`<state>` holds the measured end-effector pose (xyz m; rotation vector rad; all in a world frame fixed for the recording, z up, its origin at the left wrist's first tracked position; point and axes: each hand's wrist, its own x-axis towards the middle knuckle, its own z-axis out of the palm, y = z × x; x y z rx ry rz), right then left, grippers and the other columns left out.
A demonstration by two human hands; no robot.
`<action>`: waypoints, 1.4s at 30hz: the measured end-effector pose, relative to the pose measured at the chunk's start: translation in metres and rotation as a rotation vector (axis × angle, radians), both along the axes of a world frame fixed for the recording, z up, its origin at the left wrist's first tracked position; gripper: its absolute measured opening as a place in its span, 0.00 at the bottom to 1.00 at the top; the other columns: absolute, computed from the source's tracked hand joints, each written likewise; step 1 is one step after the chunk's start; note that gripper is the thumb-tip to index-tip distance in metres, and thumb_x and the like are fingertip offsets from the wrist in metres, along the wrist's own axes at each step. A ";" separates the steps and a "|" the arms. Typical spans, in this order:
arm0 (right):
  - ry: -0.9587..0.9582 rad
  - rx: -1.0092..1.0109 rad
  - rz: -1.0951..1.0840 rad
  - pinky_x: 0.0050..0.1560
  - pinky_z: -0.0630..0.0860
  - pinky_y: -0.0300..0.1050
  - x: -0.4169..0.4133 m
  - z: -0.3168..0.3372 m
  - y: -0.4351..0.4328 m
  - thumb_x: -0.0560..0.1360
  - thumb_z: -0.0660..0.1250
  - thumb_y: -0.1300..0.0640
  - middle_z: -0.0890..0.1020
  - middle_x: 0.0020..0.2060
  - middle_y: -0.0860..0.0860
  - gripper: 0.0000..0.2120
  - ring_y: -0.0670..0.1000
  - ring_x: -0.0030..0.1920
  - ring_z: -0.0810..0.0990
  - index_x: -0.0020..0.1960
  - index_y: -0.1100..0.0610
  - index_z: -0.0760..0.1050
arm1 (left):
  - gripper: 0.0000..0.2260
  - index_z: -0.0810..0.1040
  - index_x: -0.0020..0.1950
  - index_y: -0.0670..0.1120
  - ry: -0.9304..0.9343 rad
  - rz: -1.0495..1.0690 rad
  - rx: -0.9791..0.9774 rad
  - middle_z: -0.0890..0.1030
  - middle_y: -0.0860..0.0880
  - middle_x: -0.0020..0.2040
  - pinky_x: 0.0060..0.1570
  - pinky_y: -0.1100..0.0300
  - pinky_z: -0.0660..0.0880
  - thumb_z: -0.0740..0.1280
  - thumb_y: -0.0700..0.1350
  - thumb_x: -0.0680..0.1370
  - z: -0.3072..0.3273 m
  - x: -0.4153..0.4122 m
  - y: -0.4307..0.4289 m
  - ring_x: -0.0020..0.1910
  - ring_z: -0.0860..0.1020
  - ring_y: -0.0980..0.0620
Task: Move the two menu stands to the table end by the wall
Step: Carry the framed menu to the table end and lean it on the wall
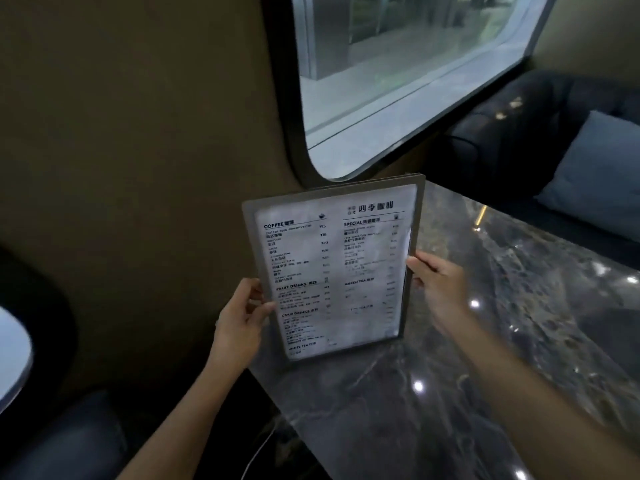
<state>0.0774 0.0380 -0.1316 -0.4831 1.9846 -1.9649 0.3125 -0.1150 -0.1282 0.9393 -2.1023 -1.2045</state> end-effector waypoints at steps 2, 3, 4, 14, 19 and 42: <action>0.015 0.001 0.071 0.28 0.74 0.28 0.009 0.000 -0.013 0.72 0.67 0.64 0.83 0.37 0.53 0.09 0.41 0.29 0.78 0.50 0.55 0.77 | 0.16 0.71 0.41 0.63 -0.005 0.041 0.054 0.79 0.55 0.44 0.38 0.69 0.73 0.65 0.39 0.75 0.000 0.017 -0.002 0.42 0.77 0.64; 0.007 -0.010 0.104 0.28 0.74 0.27 0.013 0.001 -0.019 0.72 0.66 0.65 0.82 0.37 0.52 0.10 0.40 0.29 0.79 0.51 0.57 0.77 | 0.16 0.71 0.42 0.64 -0.010 0.068 0.084 0.79 0.56 0.45 0.40 0.68 0.73 0.65 0.40 0.75 0.000 0.025 -0.002 0.44 0.77 0.63; 0.001 -0.017 0.125 0.29 0.73 0.27 0.015 -0.002 -0.025 0.72 0.66 0.66 0.82 0.37 0.51 0.10 0.37 0.28 0.79 0.53 0.59 0.77 | 0.16 0.71 0.42 0.64 -0.014 0.094 0.108 0.80 0.56 0.46 0.41 0.65 0.73 0.65 0.40 0.75 -0.001 0.031 -0.001 0.46 0.77 0.61; 0.007 0.029 0.251 0.30 0.73 0.28 0.028 -0.013 -0.063 0.71 0.68 0.63 0.80 0.33 0.44 0.09 0.35 0.28 0.74 0.50 0.56 0.80 | 0.16 0.73 0.43 0.63 0.039 0.274 0.128 0.80 0.54 0.46 0.48 0.55 0.77 0.65 0.39 0.75 -0.024 0.067 0.007 0.46 0.79 0.57; 0.047 0.060 0.345 0.32 0.73 0.27 0.030 -0.014 -0.067 0.72 0.68 0.60 0.82 0.37 0.42 0.09 0.34 0.32 0.77 0.51 0.53 0.79 | 0.18 0.72 0.42 0.65 0.056 0.293 0.128 0.79 0.54 0.46 0.39 0.68 0.75 0.66 0.40 0.75 -0.033 0.071 0.003 0.44 0.78 0.64; 0.576 0.689 0.517 0.42 0.73 0.54 0.028 -0.046 -0.060 0.78 0.59 0.55 0.83 0.43 0.62 0.13 0.62 0.43 0.79 0.48 0.65 0.75 | 0.15 0.73 0.43 0.66 -0.158 0.262 0.258 0.82 0.60 0.43 0.40 0.71 0.74 0.68 0.43 0.74 -0.085 0.077 0.037 0.46 0.78 0.68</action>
